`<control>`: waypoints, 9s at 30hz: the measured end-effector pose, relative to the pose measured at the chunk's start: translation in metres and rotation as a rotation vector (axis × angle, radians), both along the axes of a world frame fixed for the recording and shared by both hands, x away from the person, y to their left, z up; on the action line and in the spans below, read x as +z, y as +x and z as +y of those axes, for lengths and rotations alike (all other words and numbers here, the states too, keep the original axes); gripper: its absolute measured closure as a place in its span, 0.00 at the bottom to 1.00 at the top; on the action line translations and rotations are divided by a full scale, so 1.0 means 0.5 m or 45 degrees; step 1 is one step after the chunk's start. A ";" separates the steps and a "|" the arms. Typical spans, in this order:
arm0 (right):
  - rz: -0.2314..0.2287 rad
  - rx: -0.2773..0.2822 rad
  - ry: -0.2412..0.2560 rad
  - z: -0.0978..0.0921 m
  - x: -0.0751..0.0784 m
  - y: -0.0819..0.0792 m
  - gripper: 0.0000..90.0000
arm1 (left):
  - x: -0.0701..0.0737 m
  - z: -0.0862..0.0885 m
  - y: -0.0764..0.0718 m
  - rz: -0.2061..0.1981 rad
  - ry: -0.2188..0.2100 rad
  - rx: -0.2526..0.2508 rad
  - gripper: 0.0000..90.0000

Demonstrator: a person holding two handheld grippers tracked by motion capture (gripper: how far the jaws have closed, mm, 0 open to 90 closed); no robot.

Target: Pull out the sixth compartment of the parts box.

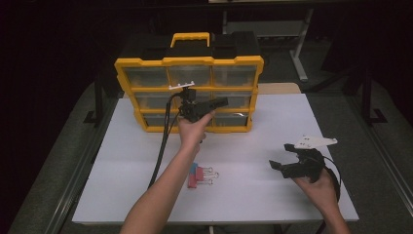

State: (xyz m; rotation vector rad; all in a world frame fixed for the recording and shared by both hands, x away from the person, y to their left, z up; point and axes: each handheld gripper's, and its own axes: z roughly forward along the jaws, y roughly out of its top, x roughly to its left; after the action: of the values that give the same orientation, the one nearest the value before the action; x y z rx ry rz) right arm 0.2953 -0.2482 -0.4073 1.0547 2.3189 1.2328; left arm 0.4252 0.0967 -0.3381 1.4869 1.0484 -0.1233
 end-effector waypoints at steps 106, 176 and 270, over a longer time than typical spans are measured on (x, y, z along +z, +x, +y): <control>0.020 0.026 -0.011 -0.002 -0.013 -0.008 0.16 | -0.043 -0.009 -0.112 -0.064 -0.105 -0.028 0.71; 0.051 0.108 -0.017 0.021 -0.021 0.000 0.16 | 0.150 -0.082 0.016 -0.563 0.888 -0.710 0.65; 0.072 0.126 -0.020 0.018 -0.025 -0.004 0.16 | 0.119 -0.068 -0.020 -0.609 0.917 -0.907 0.80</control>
State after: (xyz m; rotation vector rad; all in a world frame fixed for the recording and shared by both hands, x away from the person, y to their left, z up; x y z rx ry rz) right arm 0.2934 -0.2391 -0.4197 0.9919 2.4464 1.2333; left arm 0.4150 0.0625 -0.2786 2.3476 0.1184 0.1256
